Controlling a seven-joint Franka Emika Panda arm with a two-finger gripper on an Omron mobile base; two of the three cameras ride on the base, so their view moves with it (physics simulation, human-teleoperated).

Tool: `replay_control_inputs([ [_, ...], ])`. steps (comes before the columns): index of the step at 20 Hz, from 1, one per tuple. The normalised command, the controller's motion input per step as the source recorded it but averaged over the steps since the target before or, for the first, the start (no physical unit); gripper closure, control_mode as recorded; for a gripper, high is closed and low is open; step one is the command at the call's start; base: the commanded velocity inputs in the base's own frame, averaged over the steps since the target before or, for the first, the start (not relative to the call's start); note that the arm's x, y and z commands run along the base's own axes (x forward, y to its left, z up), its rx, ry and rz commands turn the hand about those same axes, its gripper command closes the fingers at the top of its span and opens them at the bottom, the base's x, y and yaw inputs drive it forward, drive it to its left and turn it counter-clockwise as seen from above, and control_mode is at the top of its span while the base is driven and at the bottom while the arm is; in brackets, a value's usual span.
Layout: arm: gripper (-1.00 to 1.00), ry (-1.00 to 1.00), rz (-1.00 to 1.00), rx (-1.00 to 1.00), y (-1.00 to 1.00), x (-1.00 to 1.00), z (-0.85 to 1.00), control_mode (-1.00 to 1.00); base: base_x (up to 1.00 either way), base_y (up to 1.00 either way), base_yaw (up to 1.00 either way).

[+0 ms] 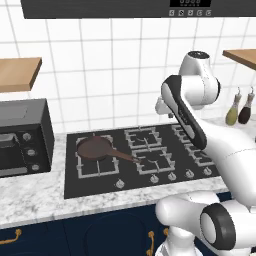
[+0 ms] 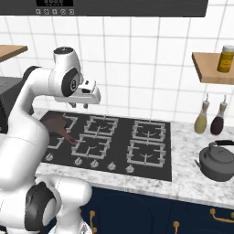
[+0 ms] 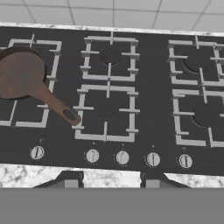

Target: Pick the kettle from the counter and place it on a stove burner. Then turn the burner on.

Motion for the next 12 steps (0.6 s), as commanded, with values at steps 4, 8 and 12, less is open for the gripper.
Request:
replay_control_inputs([
  [4, -1.00, -0.07, -0.04, 0.03, -0.23, -0.28, 0.00, -1.00, 0.00, 0.00, 0.00],
  [8, -1.00, -0.24, -0.15, 0.01, -0.82, -0.49, 0.00, -1.00, 0.00, 0.00, 0.00],
  [12, -1.00, -0.16, -0.28, 0.03, -1.00, -0.36, 0.00, -1.00, 0.00, 0.00, 0.00],
])
